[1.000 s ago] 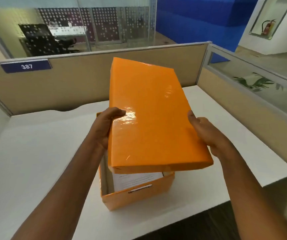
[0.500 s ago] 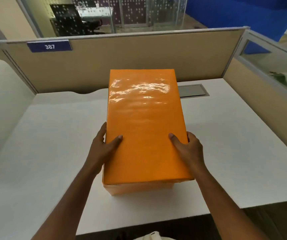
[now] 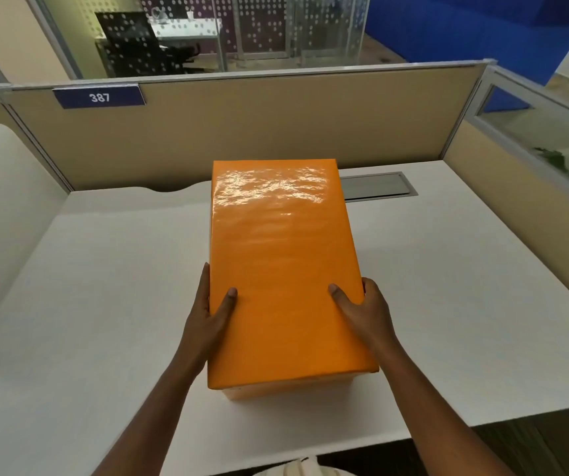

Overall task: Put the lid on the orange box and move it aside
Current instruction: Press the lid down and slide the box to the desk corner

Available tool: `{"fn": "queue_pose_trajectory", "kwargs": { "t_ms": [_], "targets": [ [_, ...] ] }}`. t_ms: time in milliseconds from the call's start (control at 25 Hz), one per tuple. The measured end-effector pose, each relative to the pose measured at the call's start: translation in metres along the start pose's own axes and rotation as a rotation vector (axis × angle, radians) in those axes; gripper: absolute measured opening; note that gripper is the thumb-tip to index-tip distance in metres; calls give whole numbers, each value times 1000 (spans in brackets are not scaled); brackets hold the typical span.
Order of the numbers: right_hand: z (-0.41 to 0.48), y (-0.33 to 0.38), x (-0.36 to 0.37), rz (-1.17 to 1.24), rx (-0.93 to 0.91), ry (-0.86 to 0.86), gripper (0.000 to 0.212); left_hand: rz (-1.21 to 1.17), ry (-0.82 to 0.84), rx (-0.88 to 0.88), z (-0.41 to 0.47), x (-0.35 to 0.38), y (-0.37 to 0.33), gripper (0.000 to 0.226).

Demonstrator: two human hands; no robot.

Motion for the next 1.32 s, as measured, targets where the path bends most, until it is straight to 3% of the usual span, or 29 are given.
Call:
{"fn": "queue_pose_trajectory", "kwargs": {
  "t_ms": [80, 200, 360, 840, 1040, 1200, 1240, 1320],
  "targets": [
    [-1, -1, 5, -21, 7, -15, 68, -2, 2, -6, 5, 0, 4, 127],
    [6, 1, 7, -106, 15, -34, 71, -14, -41, 20, 14, 0, 7, 81],
    [15, -1, 12, -212, 32, -41, 73, -17, -86, 29, 26, -2, 12, 70],
    [29, -9, 21, -405, 28, -32, 74, -17, -108, 55, 43, 2, 26, 68],
    [31, -11, 24, -458, 51, -13, 76, -1, -86, 1, 50, 3, 30, 89],
    [40, -17, 23, -424, 193, 138, 98, -7, -86, -52, 53, -5, 27, 136],
    [46, -15, 19, -444, 194, 142, 99, -22, -101, -55, 58, -10, 24, 138],
    [66, -2, 15, -523, 100, 104, 92, -60, -122, -85, 73, -17, 16, 122]
  ]
}}
Point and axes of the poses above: each hand's wrist, its own z-axis towards the middle knuckle, its own x-axis out of the palm, y = z × x, the point moved 7 cm from there along z, towards the middle knuckle, and after that the axes turned 11 degrees about -x, right-handed, at the moved point
